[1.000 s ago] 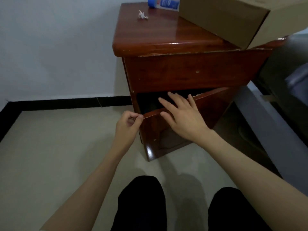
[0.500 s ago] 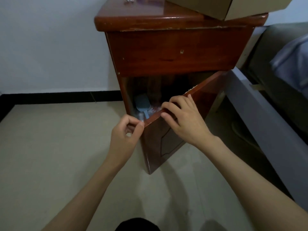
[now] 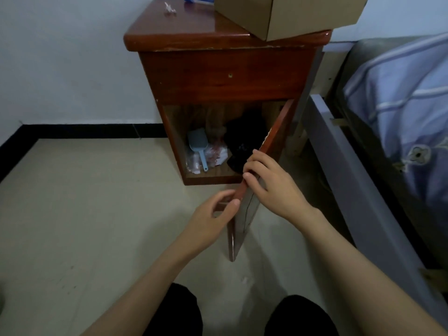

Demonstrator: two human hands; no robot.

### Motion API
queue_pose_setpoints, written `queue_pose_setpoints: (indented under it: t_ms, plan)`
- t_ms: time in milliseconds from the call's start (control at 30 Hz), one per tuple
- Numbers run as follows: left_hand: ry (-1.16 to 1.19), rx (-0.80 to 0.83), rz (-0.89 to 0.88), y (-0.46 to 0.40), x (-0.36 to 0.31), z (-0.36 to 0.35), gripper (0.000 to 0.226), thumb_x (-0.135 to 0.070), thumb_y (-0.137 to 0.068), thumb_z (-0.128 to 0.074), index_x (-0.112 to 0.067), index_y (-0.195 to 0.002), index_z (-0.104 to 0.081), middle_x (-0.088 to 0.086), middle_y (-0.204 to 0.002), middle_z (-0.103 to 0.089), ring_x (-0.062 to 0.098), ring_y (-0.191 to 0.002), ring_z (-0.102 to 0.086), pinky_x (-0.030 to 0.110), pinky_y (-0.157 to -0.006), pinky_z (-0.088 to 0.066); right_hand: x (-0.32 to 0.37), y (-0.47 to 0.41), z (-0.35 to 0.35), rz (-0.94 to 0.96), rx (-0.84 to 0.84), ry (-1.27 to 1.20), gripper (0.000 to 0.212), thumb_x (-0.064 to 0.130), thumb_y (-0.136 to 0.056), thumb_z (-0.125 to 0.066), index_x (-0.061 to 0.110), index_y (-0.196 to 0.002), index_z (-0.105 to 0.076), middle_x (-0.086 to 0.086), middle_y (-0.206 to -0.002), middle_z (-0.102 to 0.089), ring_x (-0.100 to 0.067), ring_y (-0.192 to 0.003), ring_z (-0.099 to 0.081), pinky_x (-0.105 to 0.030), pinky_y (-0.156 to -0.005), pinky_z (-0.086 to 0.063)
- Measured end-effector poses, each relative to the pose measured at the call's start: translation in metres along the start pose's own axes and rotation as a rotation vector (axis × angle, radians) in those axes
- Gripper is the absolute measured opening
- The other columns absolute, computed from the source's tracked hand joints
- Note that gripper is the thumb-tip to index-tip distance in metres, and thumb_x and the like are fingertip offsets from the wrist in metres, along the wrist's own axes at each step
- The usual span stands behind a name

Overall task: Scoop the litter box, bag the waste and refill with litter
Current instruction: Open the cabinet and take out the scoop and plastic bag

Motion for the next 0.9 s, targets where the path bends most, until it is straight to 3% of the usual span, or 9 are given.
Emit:
queue_pose_setpoints:
  t_ms: [100,200,333,467,567,700,800,900]
  plan:
    - [0.043,0.078,0.061,0.005,-0.007,-0.029,0.046,-0.047,-0.086,-0.052,-0.031,-0.129,-0.049,-0.008,-0.124,-0.059,0.006,-0.114,-0.055,0.032,-0.099,-0.046,-0.011,0.014,0.017,-0.072,0.02,-0.153,0.026,0.025,-0.096,-0.048,0.014,-0.116,-0.061,0.004,-0.14,-0.045,0.001,-0.138,-0.017,-0.019,-0.111,-0.02]
    - [0.079,0.171,0.096,0.008,-0.016,-0.053,0.052,-0.041,-0.09,-0.048,-0.032,-0.14,-0.035,-0.014,-0.135,-0.048,-0.002,-0.117,-0.049,0.028,-0.104,-0.041,-0.023,0.023,0.032,-0.12,0.112,-0.129,0.038,0.028,-0.097,-0.045,0.019,-0.134,-0.049,0.01,-0.153,-0.027,0.002,-0.142,-0.007,-0.019,-0.11,-0.014]
    - [0.12,0.274,0.145,0.006,-0.03,-0.086,0.06,-0.045,-0.089,-0.052,-0.038,-0.142,-0.026,-0.018,-0.139,-0.042,0.001,-0.122,-0.047,0.031,-0.106,-0.04,-0.039,0.034,0.051,-0.141,0.216,-0.066,0.048,0.028,-0.099,-0.038,0.02,-0.146,-0.032,0.011,-0.158,-0.012,0.001,-0.143,0.0,-0.026,-0.115,-0.015]
    - [0.152,0.288,0.183,-0.002,-0.048,-0.134,0.047,-0.033,-0.091,-0.053,-0.044,-0.131,-0.03,-0.02,-0.123,-0.052,-0.005,-0.106,-0.055,0.018,-0.091,-0.042,-0.062,0.05,0.069,-0.164,0.251,0.016,0.051,0.023,-0.102,-0.031,0.017,-0.15,-0.016,0.008,-0.158,0.003,0.006,-0.134,0.009,-0.019,-0.109,-0.002]
    - [0.025,0.349,0.152,-0.004,-0.053,-0.161,0.062,-0.042,-0.089,-0.054,-0.027,-0.143,-0.028,-0.006,-0.145,-0.038,0.006,-0.13,-0.038,0.024,-0.106,-0.032,-0.081,0.059,0.084,-0.216,0.252,0.069,0.054,0.017,-0.101,-0.033,0.012,-0.15,-0.012,0.003,-0.159,0.003,-0.001,-0.141,0.007,-0.017,-0.108,-0.002]
    - [-0.149,0.443,0.111,-0.008,-0.048,-0.163,0.07,-0.049,-0.089,-0.049,-0.027,-0.147,-0.017,-0.005,-0.154,-0.02,0.015,-0.141,-0.022,0.039,-0.116,-0.024,-0.092,0.065,0.095,-0.218,0.276,0.26,0.058,0.022,-0.1,-0.037,0.004,-0.149,-0.012,-0.008,-0.159,0.0,-0.017,-0.147,-0.001,-0.024,-0.115,-0.009]
    - [-0.349,0.383,0.029,-0.015,-0.044,-0.135,0.066,-0.046,-0.091,-0.046,-0.028,-0.147,-0.016,-0.003,-0.155,-0.019,0.013,-0.141,-0.021,0.032,-0.116,-0.021,-0.087,0.066,0.095,-0.208,0.257,0.362,0.062,0.03,-0.098,-0.04,0.003,-0.149,-0.016,-0.01,-0.159,-0.001,-0.021,-0.147,-0.003,-0.028,-0.117,-0.01]
    - [-0.621,0.3,-0.086,-0.02,-0.042,-0.093,0.065,-0.044,-0.093,-0.045,-0.027,-0.148,-0.013,-0.003,-0.156,-0.013,0.011,-0.143,-0.013,0.022,-0.114,-0.011,-0.08,0.063,0.089,-0.24,0.295,0.506,0.067,0.038,-0.098,-0.037,0.01,-0.151,-0.007,-0.013,-0.158,0.005,-0.025,-0.147,0.005,-0.034,-0.118,-0.002]
Point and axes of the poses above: each hand's wrist, its own y-axis away from the middle knuckle, its own z-axis out of the back of the hand, x = y × z, the point moved 2 cm from there along -y, towards the middle knuckle
